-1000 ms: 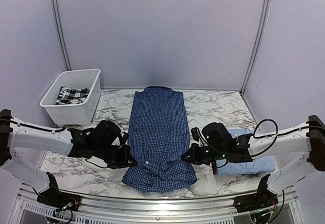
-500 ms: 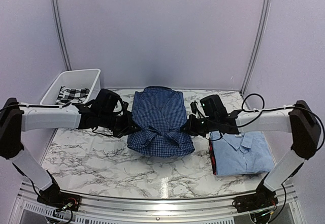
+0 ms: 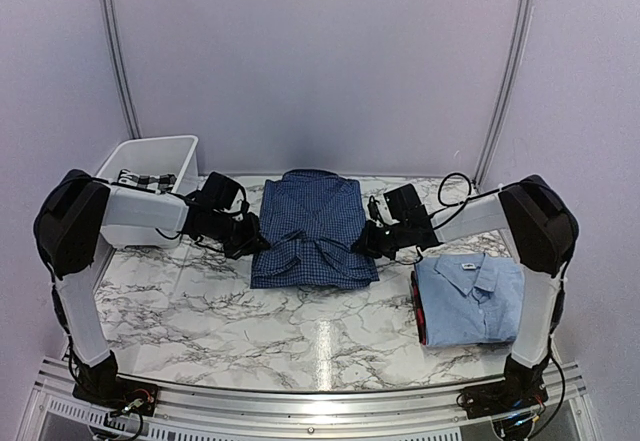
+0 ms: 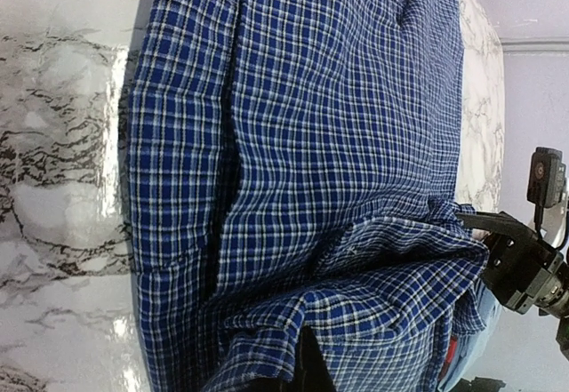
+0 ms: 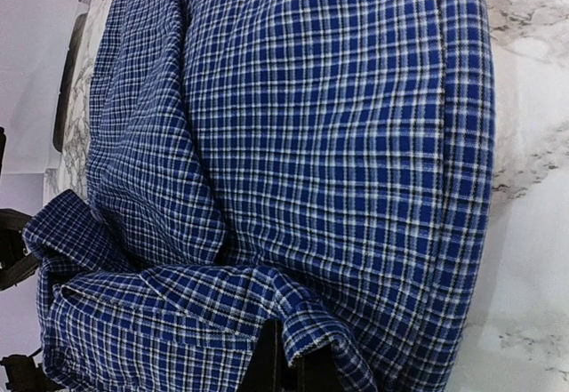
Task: Fold and stack the long sleeve shirts
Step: Fold the rectangle-folded shirt at the center of the board.
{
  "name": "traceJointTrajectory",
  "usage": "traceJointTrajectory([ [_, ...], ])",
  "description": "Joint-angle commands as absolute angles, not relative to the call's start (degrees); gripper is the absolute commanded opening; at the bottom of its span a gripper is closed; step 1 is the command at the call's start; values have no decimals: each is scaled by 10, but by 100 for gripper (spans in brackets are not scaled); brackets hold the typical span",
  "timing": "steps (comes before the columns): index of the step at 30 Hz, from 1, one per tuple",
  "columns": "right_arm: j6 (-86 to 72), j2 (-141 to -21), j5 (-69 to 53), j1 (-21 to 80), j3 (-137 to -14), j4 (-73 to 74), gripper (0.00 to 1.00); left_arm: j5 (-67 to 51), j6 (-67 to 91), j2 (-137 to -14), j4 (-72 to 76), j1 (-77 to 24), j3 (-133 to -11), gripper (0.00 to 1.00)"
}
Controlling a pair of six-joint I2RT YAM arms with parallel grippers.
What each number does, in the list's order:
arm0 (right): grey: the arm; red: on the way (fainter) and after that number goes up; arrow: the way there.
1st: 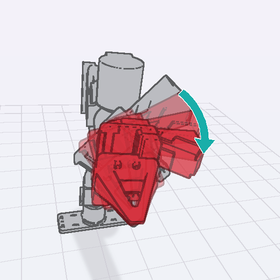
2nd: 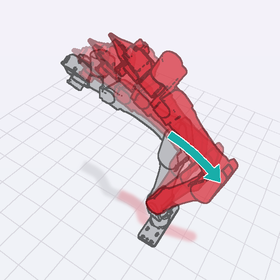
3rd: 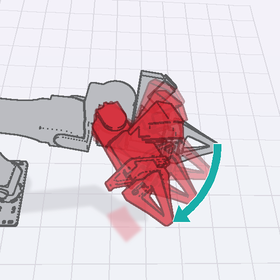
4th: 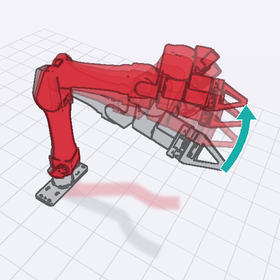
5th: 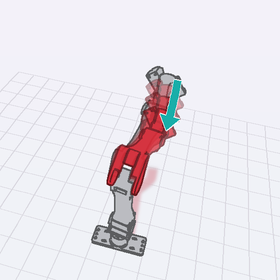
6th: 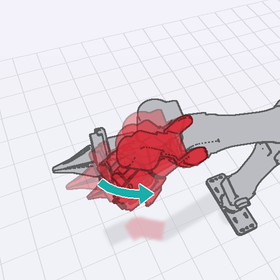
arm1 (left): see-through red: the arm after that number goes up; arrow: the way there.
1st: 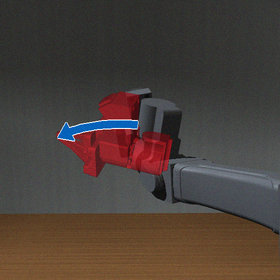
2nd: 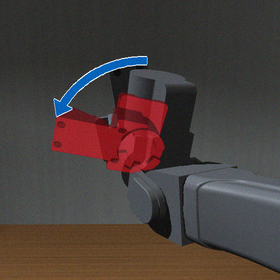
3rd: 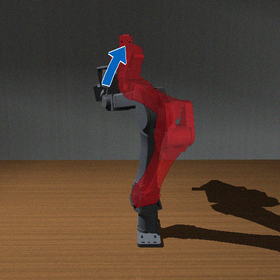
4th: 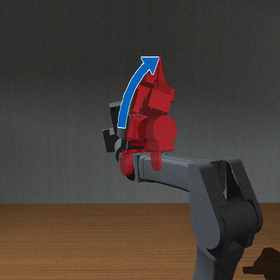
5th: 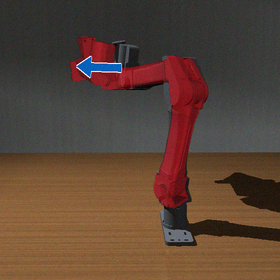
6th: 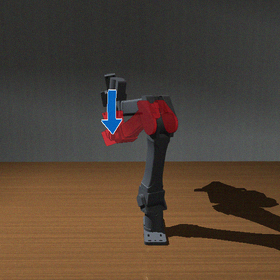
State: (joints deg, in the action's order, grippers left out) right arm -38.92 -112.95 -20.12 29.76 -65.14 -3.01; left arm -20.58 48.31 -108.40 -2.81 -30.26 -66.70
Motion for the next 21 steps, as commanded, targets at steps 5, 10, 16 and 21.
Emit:
traceJointTrajectory([
  [5,-369,-1123,-194,289,-675,-50,6,-229,450,-1123,-21,-292,-712,11],
  [10,-344,-1092,-173,287,-670,-26,32,-214,445,-1100,-22,-280,-704,44],
  [16,-308,-1042,-126,285,-661,30,43,-175,404,-1047,-73,-273,-711,69],
  [21,-278,-993,-66,302,-651,68,44,-162,393,-1010,-94,-276,-697,68],
])
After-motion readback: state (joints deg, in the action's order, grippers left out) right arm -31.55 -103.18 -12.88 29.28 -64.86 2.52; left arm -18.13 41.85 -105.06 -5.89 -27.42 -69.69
